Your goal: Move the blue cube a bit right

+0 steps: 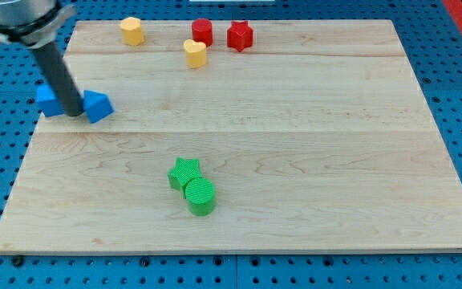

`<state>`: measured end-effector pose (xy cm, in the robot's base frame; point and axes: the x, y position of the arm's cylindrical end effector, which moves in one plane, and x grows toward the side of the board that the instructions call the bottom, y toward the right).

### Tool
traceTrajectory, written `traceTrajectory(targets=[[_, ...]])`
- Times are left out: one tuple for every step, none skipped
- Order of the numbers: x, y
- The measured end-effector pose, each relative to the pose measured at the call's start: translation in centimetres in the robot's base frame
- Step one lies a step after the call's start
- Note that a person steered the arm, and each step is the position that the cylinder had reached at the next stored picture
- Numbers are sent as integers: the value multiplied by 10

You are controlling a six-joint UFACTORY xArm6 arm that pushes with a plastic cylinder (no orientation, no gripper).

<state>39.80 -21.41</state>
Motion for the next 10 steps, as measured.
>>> traceTrajectory(targets=[[-17,43],[-33,83],[-36,119],[-36,123],[27,105],[74,-7],[82,-90],[82,-90],[31,-88],[17,-91]])
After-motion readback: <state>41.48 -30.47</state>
